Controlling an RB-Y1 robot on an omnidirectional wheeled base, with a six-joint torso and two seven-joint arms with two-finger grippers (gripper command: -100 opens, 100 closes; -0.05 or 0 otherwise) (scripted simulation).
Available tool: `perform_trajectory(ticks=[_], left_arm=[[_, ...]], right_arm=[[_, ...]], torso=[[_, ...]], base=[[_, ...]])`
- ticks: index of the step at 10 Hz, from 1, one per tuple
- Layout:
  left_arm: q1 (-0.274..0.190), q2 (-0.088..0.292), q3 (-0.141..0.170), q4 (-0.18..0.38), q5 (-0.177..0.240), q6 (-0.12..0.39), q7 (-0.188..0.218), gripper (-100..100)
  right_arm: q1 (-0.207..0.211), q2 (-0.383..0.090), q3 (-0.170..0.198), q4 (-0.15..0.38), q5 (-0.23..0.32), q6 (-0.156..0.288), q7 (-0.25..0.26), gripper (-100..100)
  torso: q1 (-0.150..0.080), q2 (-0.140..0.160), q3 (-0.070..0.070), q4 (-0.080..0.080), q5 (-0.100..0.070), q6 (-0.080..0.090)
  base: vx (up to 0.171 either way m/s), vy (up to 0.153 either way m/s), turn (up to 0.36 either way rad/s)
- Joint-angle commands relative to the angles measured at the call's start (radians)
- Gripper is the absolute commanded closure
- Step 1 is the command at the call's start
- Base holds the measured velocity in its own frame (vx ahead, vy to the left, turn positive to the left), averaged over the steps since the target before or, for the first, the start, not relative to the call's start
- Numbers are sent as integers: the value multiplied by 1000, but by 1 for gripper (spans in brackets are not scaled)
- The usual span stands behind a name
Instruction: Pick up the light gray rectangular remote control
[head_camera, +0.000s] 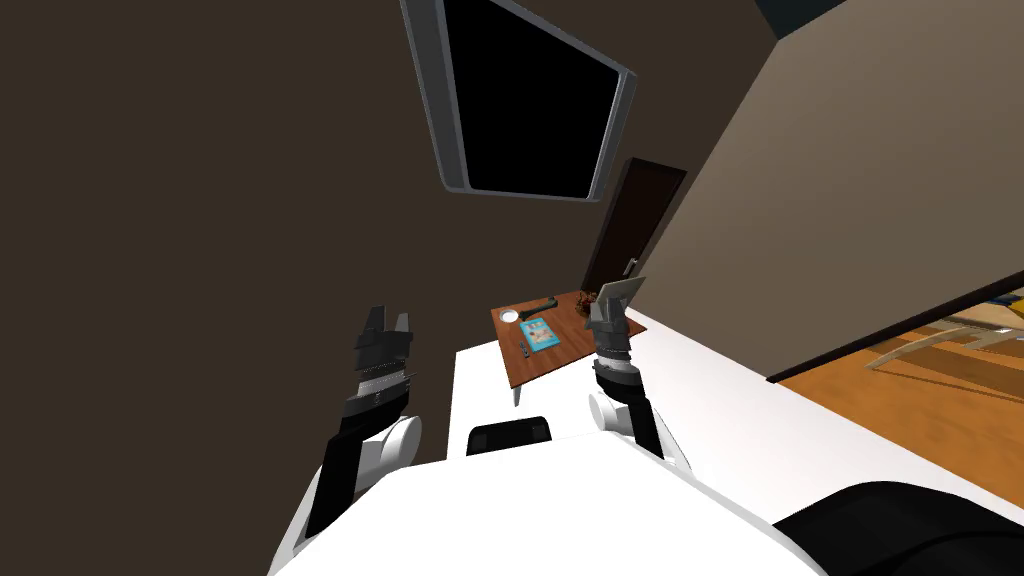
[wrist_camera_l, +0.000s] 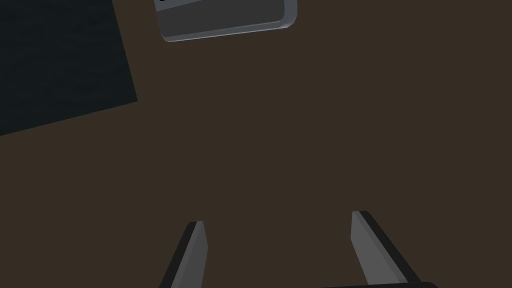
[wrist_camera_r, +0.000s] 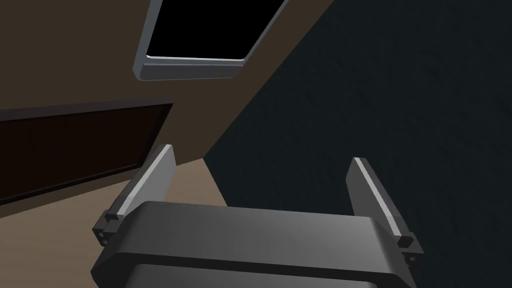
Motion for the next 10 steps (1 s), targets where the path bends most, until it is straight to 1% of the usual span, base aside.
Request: perform_trajectory(ticks=[1, 3, 6, 7, 9, 10], left_arm=[[0, 0, 0, 0, 0, 0, 0, 0], [0, 0, 0, 0, 0, 0, 0, 0], [0, 0, 0, 0, 0, 0, 0, 0], [0, 0, 0, 0, 0, 0, 0, 0], [0, 0, 0, 0, 0, 0, 0, 0], [0, 0, 0, 0, 0, 0, 0, 0]], right_arm=[[-12, -29, 6, 20, -11, 22, 10, -100], [-27, -63, 15, 51, -28, 55, 24, -100], [-59, -123, 37, 124, -65, 126, 55, -100], [-71, -145, 47, 153, -80, 154, 67, -100], [-96, -189, 68, 231, -115, 208, 94, -100], [-96, -189, 68, 234, -115, 215, 94, -100]], torso=[[0, 0, 0, 0, 0, 0], [-1, 2, 1, 0, 0, 0], [-2, 3, 2, 1, 0, 0], [-2, 4, 2, 1, -1, 0], [-2, 4, 2, 1, 0, 0], [-3, 4, 2, 1, -1, 0]], base=[[-18, -7, 128], [-35, -20, 177], [-61, -23, 181], [-80, -17, 255], [-69, -27, 251], [-50, -29, 119]])
